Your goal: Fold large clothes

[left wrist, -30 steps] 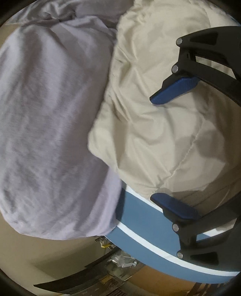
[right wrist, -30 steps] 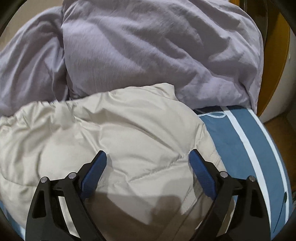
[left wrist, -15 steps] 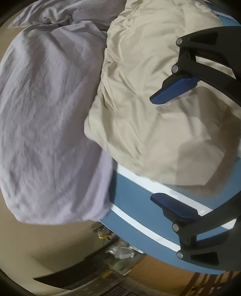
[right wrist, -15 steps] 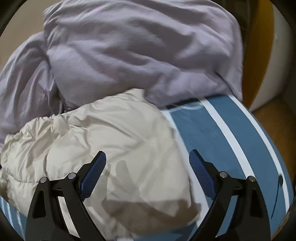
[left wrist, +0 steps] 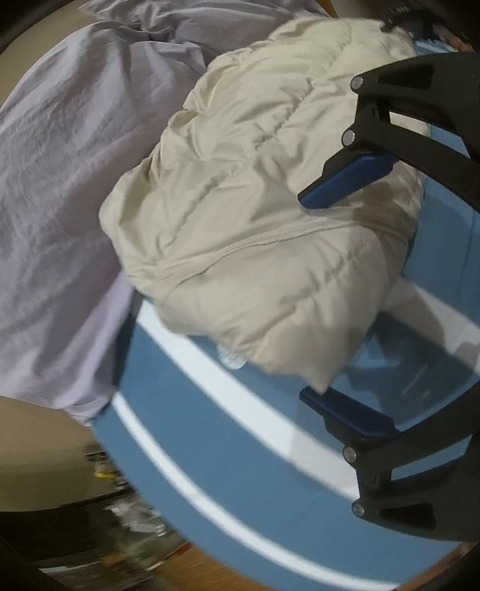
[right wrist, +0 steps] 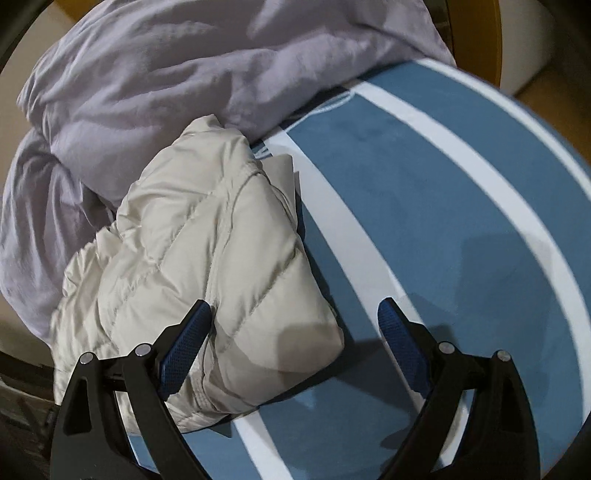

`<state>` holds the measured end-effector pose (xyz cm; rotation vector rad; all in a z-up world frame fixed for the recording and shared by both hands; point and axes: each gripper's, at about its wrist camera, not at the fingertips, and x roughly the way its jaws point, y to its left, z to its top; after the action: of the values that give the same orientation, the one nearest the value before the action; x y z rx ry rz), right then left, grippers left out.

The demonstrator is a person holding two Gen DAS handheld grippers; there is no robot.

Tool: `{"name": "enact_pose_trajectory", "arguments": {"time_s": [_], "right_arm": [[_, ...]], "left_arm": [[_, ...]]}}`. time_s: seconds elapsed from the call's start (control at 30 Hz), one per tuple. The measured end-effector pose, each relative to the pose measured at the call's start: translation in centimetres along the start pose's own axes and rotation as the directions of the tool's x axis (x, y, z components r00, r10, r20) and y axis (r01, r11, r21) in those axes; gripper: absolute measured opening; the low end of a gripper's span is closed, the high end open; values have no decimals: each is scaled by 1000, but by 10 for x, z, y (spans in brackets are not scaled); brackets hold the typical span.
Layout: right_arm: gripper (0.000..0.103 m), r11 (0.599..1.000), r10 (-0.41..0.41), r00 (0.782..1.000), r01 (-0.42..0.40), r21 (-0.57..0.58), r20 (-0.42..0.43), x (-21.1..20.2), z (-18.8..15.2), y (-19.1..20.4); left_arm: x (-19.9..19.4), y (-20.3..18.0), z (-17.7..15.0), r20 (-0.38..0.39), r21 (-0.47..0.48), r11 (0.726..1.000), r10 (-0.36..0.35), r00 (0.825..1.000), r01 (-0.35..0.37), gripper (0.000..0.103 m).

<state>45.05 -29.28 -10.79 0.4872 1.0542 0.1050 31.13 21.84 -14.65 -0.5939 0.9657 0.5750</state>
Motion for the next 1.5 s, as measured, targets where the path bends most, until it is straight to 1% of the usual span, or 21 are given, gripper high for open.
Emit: {"name": "enact_pose_trajectory", "arguments": {"time_s": [0.07,0.1,0.13,0.17,0.2,0.23,0.27,0.3,0.33,0.37,0.4,0.43,0.47,0.5,0.57,0.67,0.73,0.87,1.27,1.43,1.5], "right_arm": [[93,999,25,1000,-25,30,-15,4,0,-2],[93,998,36,999,-36,43,-20,5,1,-3],[89,996,58,998,-57,67,-24,7,0,-4],[83,994,77,997,-75,81,-24,7,0,-5],[80,991,94,995,-92,94,-22,8,0,-5],[70,990,104,994,-102,97,-19,7,0,-4],[62,988,121,993,-119,94,-8,6,-1,0],[60,990,113,994,-113,86,0,4,0,3],[55,991,107,994,-107,75,8,3,0,6],[50,993,99,995,-100,57,20,0,-1,10],[48,994,95,995,-96,48,26,-2,-1,12],[43,994,95,995,-96,43,32,-3,0,13],[38,994,98,994,-100,38,42,-5,-1,14],[36,994,103,993,-104,33,50,-8,-1,14],[32,993,115,992,-116,17,59,-12,-2,16],[30,992,122,990,-122,-9,70,-19,-6,19],[29,992,128,989,-126,-21,70,-23,-9,21],[29,988,147,988,-145,-45,56,-33,-27,20],[29,978,201,979,-200,-63,15,-62,-94,9],[29,975,204,979,-203,-91,7,-77,-119,5],[29,975,196,981,-194,-108,6,-79,-124,5]], "left_arm": [[6,3,1,-16,-47,998,-34,999,34,96],[8,4,2,-21,-69,996,-50,999,48,93],[11,6,3,-26,-98,993,-73,997,70,91],[14,8,4,-28,-117,989,-89,996,85,88],[16,9,5,-27,-135,986,-100,995,96,84],[17,11,6,-21,-156,982,-112,993,108,82],[16,12,7,-16,-166,979,-119,993,115,77],[16,13,8,-9,-180,976,-129,992,125,72],[15,15,9,-2,-194,972,-138,990,135,69],[13,16,9,3,-204,969,-145,989,142,63],[11,17,10,7,-209,967,-148,989,146,55],[9,18,10,12,-215,964,-157,988,156,51],[6,19,11,15,-216,963,-165,986,164,46],[4,19,11,18,-212,962,-174,985,173,42],[1,20,12,21,-193,964,-183,983,184,38],[-10,20,11,35,-160,968,-191,981,194,33],[-16,22,11,44,-149,969,-195,980,199,33],[-30,35,4,51,-140,971,-189,981,194,33],[-71,108,-52,54,-151,969,-190,980,196,33],[-84,129,-71,62,-164,967,-186,981,194,33],[-84,136,-77,56,-172,967,-181,982,188,36]]}}
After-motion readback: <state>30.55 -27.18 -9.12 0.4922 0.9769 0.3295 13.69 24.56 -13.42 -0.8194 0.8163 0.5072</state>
